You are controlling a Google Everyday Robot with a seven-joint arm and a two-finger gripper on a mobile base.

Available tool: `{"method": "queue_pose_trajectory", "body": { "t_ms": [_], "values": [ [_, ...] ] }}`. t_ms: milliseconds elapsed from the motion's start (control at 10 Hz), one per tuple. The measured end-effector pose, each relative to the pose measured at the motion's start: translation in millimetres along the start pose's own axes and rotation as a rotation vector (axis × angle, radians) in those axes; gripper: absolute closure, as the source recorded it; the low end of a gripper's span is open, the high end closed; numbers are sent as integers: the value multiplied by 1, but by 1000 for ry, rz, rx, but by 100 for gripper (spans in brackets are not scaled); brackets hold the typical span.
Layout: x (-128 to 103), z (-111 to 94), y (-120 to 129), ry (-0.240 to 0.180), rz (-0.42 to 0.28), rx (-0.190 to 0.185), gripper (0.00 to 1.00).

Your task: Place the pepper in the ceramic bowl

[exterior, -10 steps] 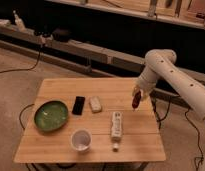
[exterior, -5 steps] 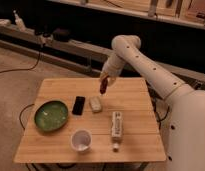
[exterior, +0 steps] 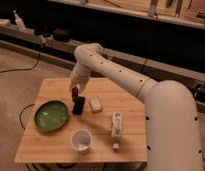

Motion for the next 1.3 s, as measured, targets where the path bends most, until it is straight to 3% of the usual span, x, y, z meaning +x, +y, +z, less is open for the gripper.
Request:
{"method": "queue_pose_trajectory", "body": {
  "t_ms": [200,300,400,600,800,1000,1100,1300],
  "values": [
    [-5,18,-43,-1,-89,7,58],
    [-10,22,-66,-18,-123,27,50],
    [-20,22,-91,-53,-155,63,39],
    [-62,6,-125,-164,-218,143,21],
    [-81,-6,-127,-195,-244,145,20],
    [-70,-11,-108,-144,-204,95,20],
    [-52,-14,-88,-92,-151,60,20],
    [-49,-15,-86,-82,-143,54,20]
  ]
}}
